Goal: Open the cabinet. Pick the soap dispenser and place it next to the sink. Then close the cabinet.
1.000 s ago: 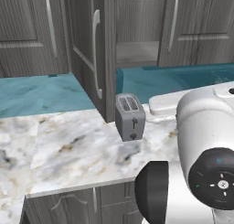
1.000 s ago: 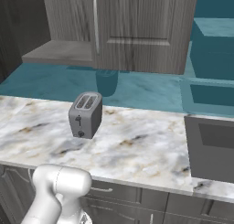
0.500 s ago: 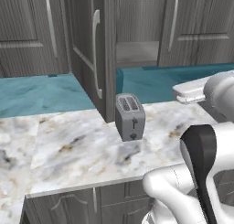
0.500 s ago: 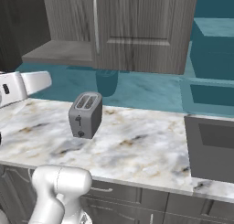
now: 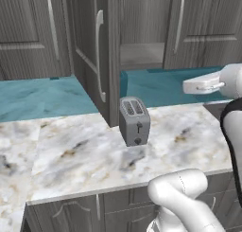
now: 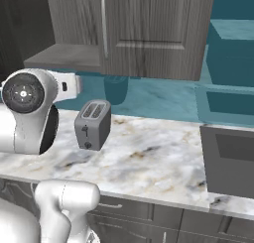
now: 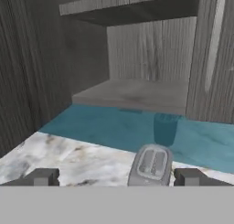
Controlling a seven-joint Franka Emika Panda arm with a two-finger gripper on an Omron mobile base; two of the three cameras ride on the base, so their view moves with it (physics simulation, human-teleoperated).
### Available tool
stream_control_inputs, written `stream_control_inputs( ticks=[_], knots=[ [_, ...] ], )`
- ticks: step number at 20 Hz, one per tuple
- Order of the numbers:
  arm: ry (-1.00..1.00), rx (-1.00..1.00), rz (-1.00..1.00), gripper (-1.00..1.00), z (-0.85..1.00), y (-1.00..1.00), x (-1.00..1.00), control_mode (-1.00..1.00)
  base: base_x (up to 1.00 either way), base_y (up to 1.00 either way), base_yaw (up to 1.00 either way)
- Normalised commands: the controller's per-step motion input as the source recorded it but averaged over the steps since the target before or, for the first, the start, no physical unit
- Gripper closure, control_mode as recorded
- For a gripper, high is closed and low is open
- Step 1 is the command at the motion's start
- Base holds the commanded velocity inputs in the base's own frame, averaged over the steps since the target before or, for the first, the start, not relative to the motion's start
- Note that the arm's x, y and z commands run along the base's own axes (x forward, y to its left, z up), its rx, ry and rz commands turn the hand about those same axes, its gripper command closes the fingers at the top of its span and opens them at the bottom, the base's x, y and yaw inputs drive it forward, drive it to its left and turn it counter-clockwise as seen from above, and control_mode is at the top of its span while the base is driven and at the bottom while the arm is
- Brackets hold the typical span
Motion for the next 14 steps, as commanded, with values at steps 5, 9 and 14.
stream_control_inputs(
  ticks=[5, 9, 14],
  knots=[
    [0.41, 0.30, 0.46, -1.00, 0.03, 0.35, 0.12, -1.00, 0.00, 0.00, 0.00],
    [0.45, 0.25, 0.42, -1.00, 0.02, 0.48, 0.07, -1.00, 0.00, 0.00, 0.00],
    [0.11, 0.23, 0.33, -1.00, -0.34, 0.50, 0.14, -1.00, 0.00, 0.00, 0.00]
  ],
)
